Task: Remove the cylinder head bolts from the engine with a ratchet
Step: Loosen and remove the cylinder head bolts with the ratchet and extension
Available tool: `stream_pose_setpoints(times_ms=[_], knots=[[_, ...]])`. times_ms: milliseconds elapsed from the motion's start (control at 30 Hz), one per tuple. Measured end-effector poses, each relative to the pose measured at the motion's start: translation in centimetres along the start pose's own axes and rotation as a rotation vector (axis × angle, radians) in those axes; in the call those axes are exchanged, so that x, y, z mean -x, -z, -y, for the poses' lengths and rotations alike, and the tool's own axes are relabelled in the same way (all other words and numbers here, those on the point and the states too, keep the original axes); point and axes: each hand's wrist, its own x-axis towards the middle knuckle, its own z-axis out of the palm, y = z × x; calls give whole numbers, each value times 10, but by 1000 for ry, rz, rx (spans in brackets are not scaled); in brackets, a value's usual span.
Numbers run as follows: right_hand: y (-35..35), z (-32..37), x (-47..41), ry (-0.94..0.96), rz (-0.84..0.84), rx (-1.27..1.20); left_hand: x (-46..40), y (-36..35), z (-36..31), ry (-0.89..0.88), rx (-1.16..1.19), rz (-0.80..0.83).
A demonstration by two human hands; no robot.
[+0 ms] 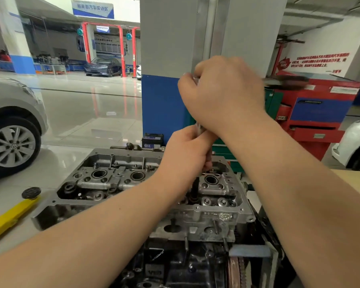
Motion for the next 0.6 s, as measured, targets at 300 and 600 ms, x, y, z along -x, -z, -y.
stream_pose_setpoints(times_ms=[300,600], knots=[[2,-17,-5,74,162,-463,-11,2,4,141,296,324],[5,-7,4,-54,-14,230,5,-10,8,-9,1,-32]])
